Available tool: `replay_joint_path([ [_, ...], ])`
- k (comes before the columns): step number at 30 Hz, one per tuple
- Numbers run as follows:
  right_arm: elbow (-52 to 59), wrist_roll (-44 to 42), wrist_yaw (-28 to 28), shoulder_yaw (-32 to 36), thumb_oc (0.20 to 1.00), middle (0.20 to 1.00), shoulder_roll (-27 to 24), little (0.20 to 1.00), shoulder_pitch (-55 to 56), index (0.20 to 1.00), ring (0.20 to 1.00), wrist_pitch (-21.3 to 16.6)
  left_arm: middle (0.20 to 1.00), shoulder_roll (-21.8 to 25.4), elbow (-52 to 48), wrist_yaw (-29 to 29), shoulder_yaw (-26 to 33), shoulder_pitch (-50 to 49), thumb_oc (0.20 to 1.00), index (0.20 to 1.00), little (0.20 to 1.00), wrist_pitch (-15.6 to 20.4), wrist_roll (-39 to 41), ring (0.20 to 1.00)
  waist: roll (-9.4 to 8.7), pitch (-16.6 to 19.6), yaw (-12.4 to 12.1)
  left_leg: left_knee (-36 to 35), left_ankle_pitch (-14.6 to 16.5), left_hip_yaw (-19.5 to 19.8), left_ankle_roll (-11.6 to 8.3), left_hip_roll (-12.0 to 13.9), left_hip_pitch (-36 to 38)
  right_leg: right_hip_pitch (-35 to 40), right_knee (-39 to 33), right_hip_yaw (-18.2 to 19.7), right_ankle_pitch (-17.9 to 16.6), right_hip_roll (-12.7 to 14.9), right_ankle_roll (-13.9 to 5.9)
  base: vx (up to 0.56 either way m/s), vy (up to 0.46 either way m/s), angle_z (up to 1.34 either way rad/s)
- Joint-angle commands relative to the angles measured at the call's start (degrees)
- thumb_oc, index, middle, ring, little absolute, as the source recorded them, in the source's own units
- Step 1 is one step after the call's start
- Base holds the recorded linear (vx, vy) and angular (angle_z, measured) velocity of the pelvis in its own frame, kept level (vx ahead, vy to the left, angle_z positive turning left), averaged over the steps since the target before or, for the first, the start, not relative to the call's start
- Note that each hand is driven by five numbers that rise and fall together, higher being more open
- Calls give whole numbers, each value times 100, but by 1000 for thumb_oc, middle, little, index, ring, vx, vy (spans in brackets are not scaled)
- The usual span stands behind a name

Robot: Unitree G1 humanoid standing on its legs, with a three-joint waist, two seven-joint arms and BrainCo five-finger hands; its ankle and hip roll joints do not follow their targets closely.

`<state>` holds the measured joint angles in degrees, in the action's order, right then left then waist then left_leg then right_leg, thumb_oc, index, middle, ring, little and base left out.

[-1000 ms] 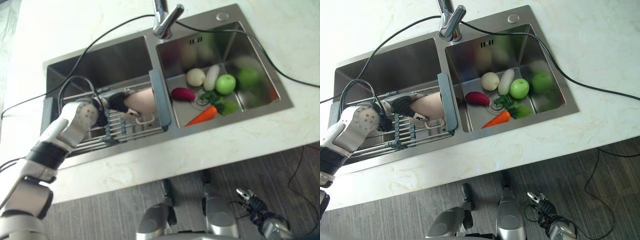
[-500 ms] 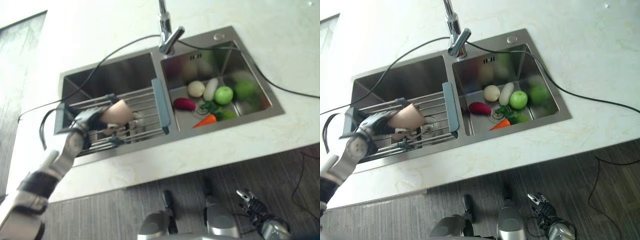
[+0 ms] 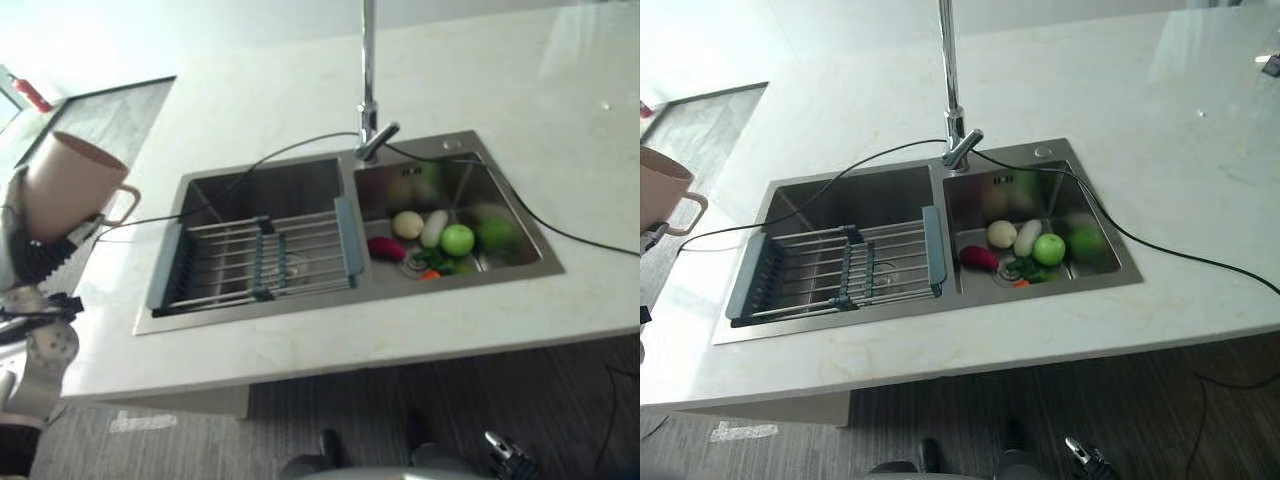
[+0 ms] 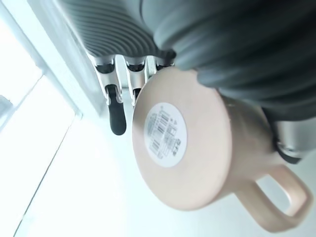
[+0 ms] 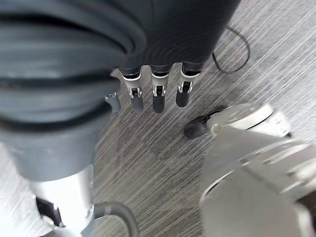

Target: Place the dishes in the dishwasher.

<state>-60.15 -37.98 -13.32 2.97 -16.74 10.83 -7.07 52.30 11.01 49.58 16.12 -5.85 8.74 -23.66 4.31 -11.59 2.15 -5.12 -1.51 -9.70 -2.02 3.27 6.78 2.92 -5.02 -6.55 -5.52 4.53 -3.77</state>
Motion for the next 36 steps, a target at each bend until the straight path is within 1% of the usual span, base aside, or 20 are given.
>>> replay_joint_path([
  [1,-43,130,-31,-18,1000,1000,132,1000,-113,1000,1000,-173,200,-93,-133,773,243,690,200,200,200,743,234,200,-11,-115,43,236,307,377,185,-198,-109,56,671,-255,754,134,-211,53,-25,14],
  [2,-117,139,-61,-31,1000,1000,171,1000,-112,1000,1000,-220,200,-358,-242,855,167,774,200,200,200,1188,454,200,-39,-72,35,214,316,397,187,-195,-56,101,675,-260,786,120,-194,50,-25,16],
  [5,-185,165,-63,-44,1000,1000,227,1000,-118,1000,1000,-248,200,-761,-459,819,92,820,200,200,200,1521,365,200,-73,-22,17,175,333,413,188,-193,24,166,670,-279,818,107,-192,28,-12,6],
  [7,-213,219,-66,-53,1000,1000,261,1000,-101,1000,1000,-250,200,-921,-566,548,50,861,200,200,200,1838,613,200,-93,1,10,159,337,410,190,-188,61,198,670,-291,831,103,-193,0,0,0],
  [8,-260,277,-64,-49,1000,1000,279,1000,-84,1000,1000,-240,200,-1091,-751,-70,2,916,200,200,200,2139,1314,200,-101,20,0,152,339,405,179,-173,90,233,682,-311,865,95,-186,0,0,0],
  [9,-273,288,-64,-46,1000,1000,283,1000,-81,1000,1000,-236,200,-1142,-800,-292,-19,931,200,200,200,2247,1592,200,-101,23,-3,151,340,406,177,-172,95,239,685,-318,871,95,-187,0,0,0],
  [10,-345,356,-71,-25,1000,1000,304,1000,-70,1000,1000,-225,200,-1370,-974,-1284,-135,999,200,200,200,2707,2738,200,-109,34,-26,150,344,414,175,-169,111,264,694,-352,888,93,-187,-28,-31,-1],
  [12,-420,441,-70,-6,1000,1000,312,1000,-69,1000,1000,-201,200,-1662,-1177,-2213,-284,1056,200,200,200,2959,3528,200,-113,31,-50,153,343,425,169,-153,120,295,705,-399,910,88,-182,-51,-54,2],
  [13,-490,584,-45,12,1000,1000,334,1000,-106,1000,1000,-116,200,-2031,-1441,-2853,-450,1078,200,200,200,2945,4243,200,-120,16,-98,163,342,464,164,-138,127,329,726,-460,938,73,-154,-76,-72,9],
  [14,-531,621,-28,-4,1000,1000,345,1000,-131,1000,1000,-113,200,-2146,-1467,-2939,-521,1085,200,200,200,2927,4356,200,-129,21,-116,167,342,476,163,-134,127,338,734,-475,951,60,-143,-76,-74,17],
  [16,-626,714,-60,-15,1000,1000,342,1000,-181,1000,1000,-128,200,-2331,-1516,-2887,-586,1053,200,200,200,2873,4290,200,-139,28,-168,202,341,519,153,-118,116,365,747,-521,981,39,-109,-39,-65,21],
  [21,-654,674,-212,-133,1000,1000,276,1000,-342,1000,1000,-171,200,-2349,-1559,-2816,-559,990,200,200,200,2765,4134,200,-181,42,-325,417,360,631,92,-36,24,431,758,-665,1057,-16,1,-46,-130,25],
  [26,-739,864,-416,-304,1000,1000,148,1000,-518,1000,1000,-237,200,-2289,-1626,-2797,-321,844,200,200,200,2627,4312,200,-162,40,-527,750,320,764,-88,79,-201,480,692,-867,1096,-103,126,-69,-161,31],
  [28,-838,919,-425,-369,1000,1000,72,1000,-594,1000,1000,-254,200,-2292,-1621,-3193,-206,800,200,200,200,2610,4894,200,-94,11,-622,721,100,662,-266,210,-316,518,650,-1025,1102,-171,162,-98,-139,42],
  [30,-879,1123,-444,-413,1000,1000,-9,1000,-647,1000,1000,-257,200,-2395,-1637,-4167,-175,797,200,200,200,2521,6026,200,-7,-52,-713,587,-280,563,-499,393,-529,617,533,-1176,1077,-229,154,-138,-128,47],
  [31,-890,1118,-383,-433,1000,1000,-38,1000,-683,1000,1000,-253,200,-2497,-1653,-4585,-183,807,200,200,200,2473,6419,200,31,-101,-767,535,-450,484,-588,475,-670,667,484,-1243,1062,-240,142,-140,-107,81],
  [32,-896,1092,-343,-442,1000,1000,-58,1000,-700,1000,1000,-245,200,-2541,-1638,-4733,-184,809,200,200,200,2438,6481,200,42,-120,-769,542,-492,428,-611,504,-729,685,462,-1299,1057,-239,141,-173,-98,106],
  [34,-865,1047,-204,-381,1000,1000,-78,1000,-728,1000,1000,-181,200,-2650,-1594,-4960,-227,826,200,200,200,2381,6522,200,27,-148,-729,729,-400,42,-580,539,-765,696,437,-1568,1055,-178,136,-230,-70,112],
  [35,-865,998,-148,-344,1000,1000,-90,1000,-741,1000,1000,-156,200,-2694,-1554,-5104,-275,849,200,200,200,2373,6610,200,-11,-144,-697,937,-249,-172,-485,508,-763,633,469,-1713,1033,-113,153,-465,-64,152],
  [36,-816,889,-115,-164,1000,1000,-51,1000,-749,1000,1000,-84,200,-2904,-1533,-5295,-432,829,200,200,200,2452,6516,200,-204,-113,-637,1906,580,-395,-174,222,-656,470,638,-1947,1043,64,193,-446,-41,151],
])
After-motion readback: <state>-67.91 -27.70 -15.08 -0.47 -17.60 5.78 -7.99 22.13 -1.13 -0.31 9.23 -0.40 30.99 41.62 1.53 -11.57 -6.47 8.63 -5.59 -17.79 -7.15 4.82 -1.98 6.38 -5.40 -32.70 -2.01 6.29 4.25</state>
